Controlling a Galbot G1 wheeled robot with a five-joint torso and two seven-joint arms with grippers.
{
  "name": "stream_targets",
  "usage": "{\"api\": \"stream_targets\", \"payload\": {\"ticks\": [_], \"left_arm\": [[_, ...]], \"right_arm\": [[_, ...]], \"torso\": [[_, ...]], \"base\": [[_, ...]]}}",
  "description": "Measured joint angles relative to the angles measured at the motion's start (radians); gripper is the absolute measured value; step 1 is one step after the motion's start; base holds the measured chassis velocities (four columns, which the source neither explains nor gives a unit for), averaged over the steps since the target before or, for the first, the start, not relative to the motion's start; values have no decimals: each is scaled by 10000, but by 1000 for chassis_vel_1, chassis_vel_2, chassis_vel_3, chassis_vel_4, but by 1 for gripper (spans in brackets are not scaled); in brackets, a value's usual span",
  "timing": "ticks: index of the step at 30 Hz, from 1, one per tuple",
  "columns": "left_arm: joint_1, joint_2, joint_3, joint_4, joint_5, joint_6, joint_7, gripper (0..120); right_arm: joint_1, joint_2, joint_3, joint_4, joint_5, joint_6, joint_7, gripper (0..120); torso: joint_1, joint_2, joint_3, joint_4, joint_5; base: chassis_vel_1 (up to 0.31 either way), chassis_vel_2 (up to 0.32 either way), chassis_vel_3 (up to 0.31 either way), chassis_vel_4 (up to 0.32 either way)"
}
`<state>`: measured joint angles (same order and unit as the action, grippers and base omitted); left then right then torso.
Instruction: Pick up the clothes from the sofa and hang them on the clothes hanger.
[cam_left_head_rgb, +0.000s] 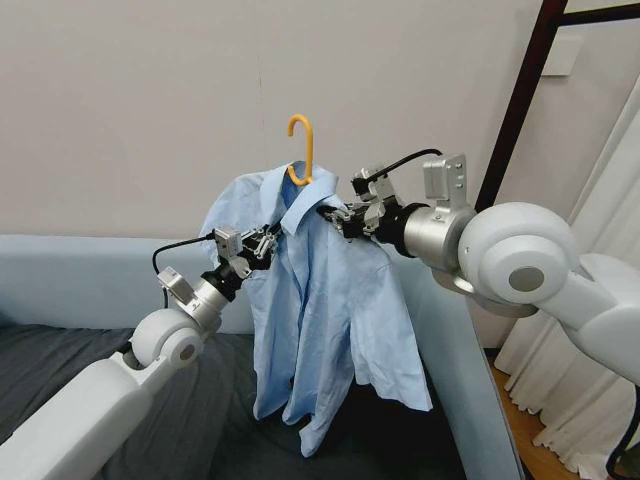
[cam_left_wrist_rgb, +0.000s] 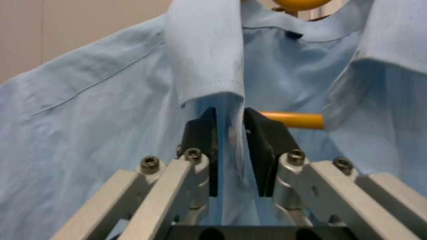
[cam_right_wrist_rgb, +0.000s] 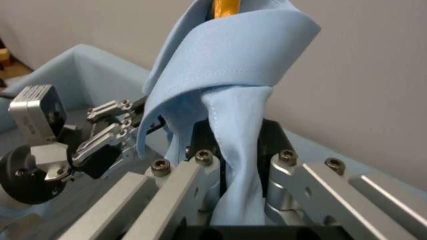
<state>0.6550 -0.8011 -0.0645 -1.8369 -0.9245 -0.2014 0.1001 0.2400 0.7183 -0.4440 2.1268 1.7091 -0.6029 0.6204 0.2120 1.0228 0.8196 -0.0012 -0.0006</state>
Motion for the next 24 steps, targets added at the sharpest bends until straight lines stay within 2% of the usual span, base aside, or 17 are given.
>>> {"api": "stream_targets", "payload": {"ticks": [1,5,7,10,11,14,15,20,21,24], "left_arm": [[0,0,0,0,0,0,0,25],[644,-141,-424,-35,152,-258,-250,43],[804,-177,-499,-1,209,-302,-365,47],[1346,-325,-707,255,561,-324,-949,62],[1346,-325,-707,255,561,-324,-949,62],[1697,-485,-828,357,829,-190,-1505,75],[1697,-485,-828,357,829,-190,-1505,75],[1992,-630,-874,246,1196,142,-1890,97],[1992,-630,-874,246,1196,142,-1890,97],[2131,-678,-951,67,1320,188,-1952,100]], "right_arm": [[0,0,0,0,0,0,0,7],[381,-296,416,88,1011,-247,711,7],[470,-446,527,125,1171,-308,778,7],[733,-1106,804,336,1431,-574,1193,7],[733,-1106,804,336,1431,-574,1193,7],[883,-1851,972,596,1529,-807,2029,7],[883,-1851,972,596,1529,-807,2029,7],[973,-3248,1426,734,1668,-1099,2435,7],[973,-3248,1426,734,1668,-1099,2435,7],[966,-3872,1759,441,1598,-1207,2572,7]], "torso": [[0,0,0,0,0],[0,0,0,1,-1],[0,0,-1,2,-1],[0,0,-1,-1,0],[0,0,-1,-1,0],[0,0,0,1,-1],[0,0,0,1,-1],[0,1,-1,-3,3],[0,1,-1,-3,3],[0,1,-1,-2,2]], "base": [[0,0,0,0],[0,0,0,0],[0,0,0,0],[0,0,0,0],[0,0,0,0],[0,0,0,0],[0,0,0,0],[0,0,0,0],[0,0,0,0],[0,0,0,0]]}}
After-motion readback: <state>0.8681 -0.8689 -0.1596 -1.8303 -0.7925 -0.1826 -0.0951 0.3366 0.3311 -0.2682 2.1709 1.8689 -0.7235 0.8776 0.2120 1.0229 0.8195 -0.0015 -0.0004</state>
